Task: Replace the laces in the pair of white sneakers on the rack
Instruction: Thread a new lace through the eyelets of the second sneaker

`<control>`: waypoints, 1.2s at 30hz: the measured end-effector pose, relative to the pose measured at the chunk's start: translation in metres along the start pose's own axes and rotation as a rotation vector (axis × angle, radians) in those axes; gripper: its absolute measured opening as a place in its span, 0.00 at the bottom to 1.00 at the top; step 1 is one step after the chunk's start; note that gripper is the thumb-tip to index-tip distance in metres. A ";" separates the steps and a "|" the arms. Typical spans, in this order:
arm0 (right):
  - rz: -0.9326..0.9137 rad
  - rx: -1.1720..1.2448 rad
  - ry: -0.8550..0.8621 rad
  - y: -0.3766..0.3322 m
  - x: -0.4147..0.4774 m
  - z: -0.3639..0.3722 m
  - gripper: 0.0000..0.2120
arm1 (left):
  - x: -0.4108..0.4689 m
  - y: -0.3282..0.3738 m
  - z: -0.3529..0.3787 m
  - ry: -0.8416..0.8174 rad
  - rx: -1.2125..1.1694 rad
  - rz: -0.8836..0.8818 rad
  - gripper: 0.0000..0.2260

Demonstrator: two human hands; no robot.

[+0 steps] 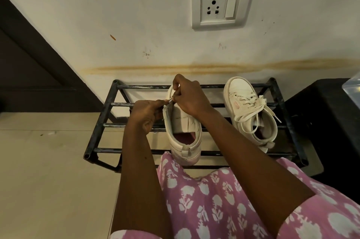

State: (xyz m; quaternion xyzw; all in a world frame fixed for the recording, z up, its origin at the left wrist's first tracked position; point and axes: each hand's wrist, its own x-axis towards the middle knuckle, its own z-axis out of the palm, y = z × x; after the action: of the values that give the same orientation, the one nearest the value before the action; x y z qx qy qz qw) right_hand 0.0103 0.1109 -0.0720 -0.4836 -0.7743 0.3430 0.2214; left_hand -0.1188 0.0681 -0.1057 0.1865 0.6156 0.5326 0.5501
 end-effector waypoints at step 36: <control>0.090 0.080 0.081 0.004 0.000 -0.004 0.06 | -0.010 0.000 0.005 0.075 0.118 -0.040 0.10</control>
State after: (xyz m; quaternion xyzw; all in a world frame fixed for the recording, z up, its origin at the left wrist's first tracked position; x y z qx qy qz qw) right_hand 0.0155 0.1139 -0.0723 -0.5221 -0.7279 0.3633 0.2562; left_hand -0.1110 0.0622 -0.0995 0.1863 0.6695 0.4910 0.5252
